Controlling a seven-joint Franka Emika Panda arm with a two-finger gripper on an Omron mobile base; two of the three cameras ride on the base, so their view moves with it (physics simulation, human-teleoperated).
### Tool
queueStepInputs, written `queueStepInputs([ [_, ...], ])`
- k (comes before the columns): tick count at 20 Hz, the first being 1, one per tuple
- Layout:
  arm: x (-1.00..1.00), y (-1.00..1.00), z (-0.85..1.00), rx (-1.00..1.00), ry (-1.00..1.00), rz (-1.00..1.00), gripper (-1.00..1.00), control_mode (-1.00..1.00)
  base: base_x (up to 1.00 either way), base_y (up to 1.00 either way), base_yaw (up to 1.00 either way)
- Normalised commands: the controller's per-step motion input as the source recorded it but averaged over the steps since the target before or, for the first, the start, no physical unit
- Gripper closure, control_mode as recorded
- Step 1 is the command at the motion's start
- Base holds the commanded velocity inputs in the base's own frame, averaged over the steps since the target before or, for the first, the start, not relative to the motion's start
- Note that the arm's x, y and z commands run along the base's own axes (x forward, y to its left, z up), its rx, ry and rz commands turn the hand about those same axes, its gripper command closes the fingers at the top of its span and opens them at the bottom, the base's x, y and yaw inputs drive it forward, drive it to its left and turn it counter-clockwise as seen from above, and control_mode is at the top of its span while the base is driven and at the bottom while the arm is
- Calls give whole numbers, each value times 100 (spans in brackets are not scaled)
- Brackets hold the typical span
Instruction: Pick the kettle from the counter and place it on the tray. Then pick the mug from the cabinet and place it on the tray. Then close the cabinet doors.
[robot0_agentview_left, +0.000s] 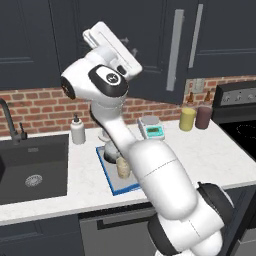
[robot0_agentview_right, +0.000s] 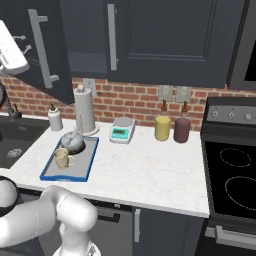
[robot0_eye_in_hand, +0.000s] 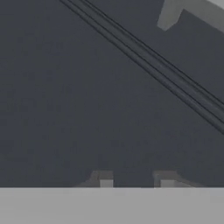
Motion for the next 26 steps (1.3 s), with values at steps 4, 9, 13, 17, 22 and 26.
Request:
queueStepInputs([
  [4,100,0,-1,10,14,31,100,-100,0,0,0],
  [9,92,-5,-5,10,5,32,100,-100,0,0,0],
  [13,90,-10,-22,8,5,28,100,-100,0,0,0],
  [17,82,-23,-39,6,3,26,100,-100,0,0,0],
  [22,76,-28,-37,6,4,25,100,-100,0,0,0],
  [26,71,-16,-26,7,8,23,100,-100,0,0,0],
])
